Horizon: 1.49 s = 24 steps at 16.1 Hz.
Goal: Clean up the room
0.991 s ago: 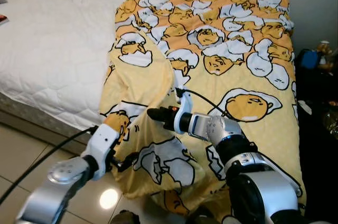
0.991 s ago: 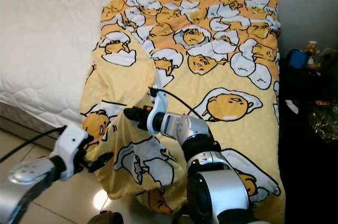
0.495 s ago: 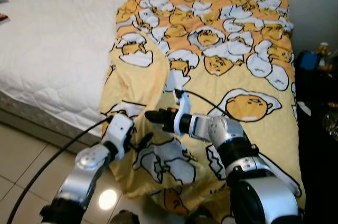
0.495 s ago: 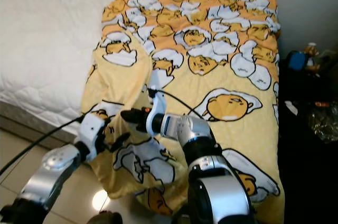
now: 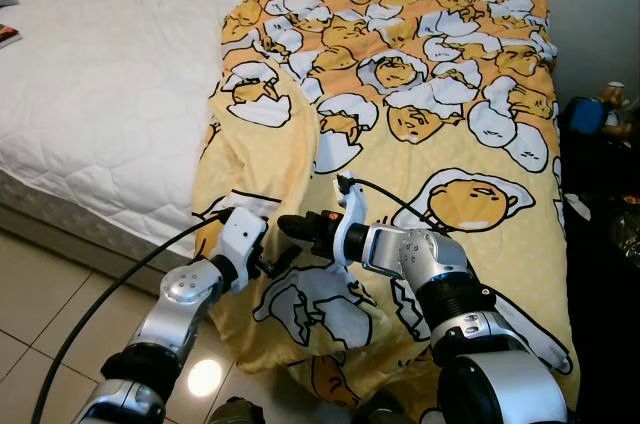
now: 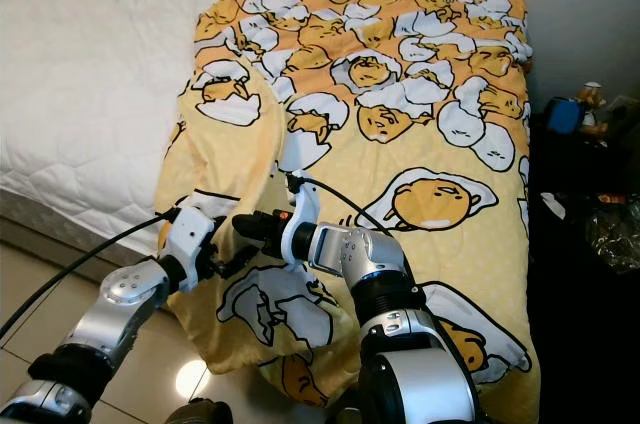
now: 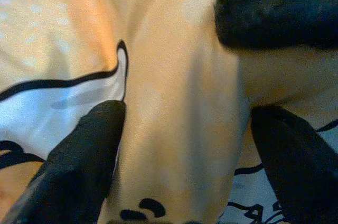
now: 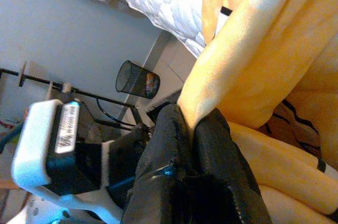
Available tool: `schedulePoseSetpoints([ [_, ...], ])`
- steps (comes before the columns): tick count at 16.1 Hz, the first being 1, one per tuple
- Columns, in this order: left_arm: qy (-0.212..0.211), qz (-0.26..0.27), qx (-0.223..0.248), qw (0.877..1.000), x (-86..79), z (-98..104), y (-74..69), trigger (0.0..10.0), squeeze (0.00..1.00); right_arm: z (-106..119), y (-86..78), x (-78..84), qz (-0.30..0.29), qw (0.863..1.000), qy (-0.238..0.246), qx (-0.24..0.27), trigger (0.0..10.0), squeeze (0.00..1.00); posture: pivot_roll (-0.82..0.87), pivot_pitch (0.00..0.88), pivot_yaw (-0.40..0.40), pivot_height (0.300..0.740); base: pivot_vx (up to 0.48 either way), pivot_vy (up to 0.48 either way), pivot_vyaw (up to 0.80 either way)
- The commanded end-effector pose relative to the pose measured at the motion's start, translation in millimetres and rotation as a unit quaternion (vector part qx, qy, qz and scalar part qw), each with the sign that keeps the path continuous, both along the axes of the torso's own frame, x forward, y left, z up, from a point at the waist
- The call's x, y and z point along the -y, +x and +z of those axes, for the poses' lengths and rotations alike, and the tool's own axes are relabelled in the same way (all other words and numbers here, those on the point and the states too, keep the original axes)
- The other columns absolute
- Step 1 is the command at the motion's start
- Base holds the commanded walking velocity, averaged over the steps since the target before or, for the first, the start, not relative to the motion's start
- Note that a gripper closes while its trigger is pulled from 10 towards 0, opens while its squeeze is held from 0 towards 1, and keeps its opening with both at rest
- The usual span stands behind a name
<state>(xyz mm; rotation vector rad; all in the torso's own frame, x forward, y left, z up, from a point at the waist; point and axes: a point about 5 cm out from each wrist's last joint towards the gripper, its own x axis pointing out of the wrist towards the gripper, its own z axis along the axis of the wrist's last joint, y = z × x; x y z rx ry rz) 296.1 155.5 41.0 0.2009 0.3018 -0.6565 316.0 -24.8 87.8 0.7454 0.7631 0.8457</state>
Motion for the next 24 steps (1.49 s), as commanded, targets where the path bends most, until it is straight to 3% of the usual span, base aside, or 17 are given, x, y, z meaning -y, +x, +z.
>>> schedulePoseSetpoints([
  [1, -0.011, -0.002, -0.001, 1.0, 1.7, 1, 2.3, 0.0, 0.0, 4, -5.0, -14.3, 0.008, 1.0, 0.019, -0.001, 0.0, 0.0, -0.07, 0.042, -0.018, 0.74, 0.0, 0.0, 0.0],
  [6, -0.031, -0.002, -0.001, 1.0, 7.5, 1, 8.6, 0.0, 0.0, 4, -4.5, -14.2, 0.004, 1.0, 0.02, 0.002, 0.0, 0.0, -0.08, 0.042, -0.01, 0.74, 0.0, 0.0, 0.0],
  [10, -0.003, -0.018, 0.014, 1.0, 6.3, 3, 10.9, 0.0, 0.0, 6, -3.1, -16.2, 0.003, 1.0, 0.02, 0.004, 0.0, 0.0, -0.07, 0.046, 0.002, 0.74, 0.0, 0.0, 0.0],
  [13, -0.03, -0.015, -0.02, 0.999, 4.3, 0, 11.0, 0.0, 0.0, 5, -2.9, -16.9, 0.0, 1.0, 0.02, 0.004, 0.0, 0.0, -0.07, 0.052, 0.001, 0.74, 0.0, 0.0, 0.0],
  [16, -0.034, -0.011, -0.004, 0.999, 1.9, 3, 12.6, 0.0, 0.0, 3, -3.7, -15.2, -0.001, 1.0, 0.015, 0.004, 0.0, 0.0, -0.06, 0.047, 0.002, 0.74, 0.0, 0.0, 0.0],
  [17, -0.042, -0.006, 0.001, 0.999, 0.0, 5, 13.7, 0.0, 0.0, 3, -3.2, -14.3, 0.0, 1.0, 0.003, 0.014, 8.3, 0.0, -0.06, 0.045, 0.002, 0.74, 0.0, 0.0, 0.0],
  [18, -0.057, 0.008, 0.005, 0.998, -3.3, 8, 15.4, 0.0, 0.0, 3, -3.2, -13.7, 0.003, 1.0, -0.005, 0.023, 10.0, 0.0, -0.06, 0.042, 0.003, 0.74, 0.0, 0.0, 0.0],
  [19, -0.064, 0.011, 0.006, 0.998, -4.6, 9, 15.7, 0.0, 0.0, 3, -3.1, -13.1, 0.003, 1.0, -0.002, 0.025, 10.0, 0.0, -0.06, 0.042, 0.003, 0.74, 0.0, 0.0, 0.0],
  [20, -0.072, 0.009, 0.008, 0.997, -6.0, 11, 15.2, 0.0, 0.0, 3, -2.9, -10.2, -0.002, 1.0, 0.007, 0.024, 10.0, 1.0, -0.06, 0.03, 0.01, 0.74, 0.0, 0.0, 0.0],
  [24, -0.077, 0.004, 0.017, 0.997, -14.8, 12, 8.8, 0.0, 0.0, 7, -4.1, 9.3, -0.027, 0.998, 0.01, 0.047, 10.0, 1.0, -0.06, 0.002, 0.013, 0.74, 0.0, 0.0, 0.0],
])
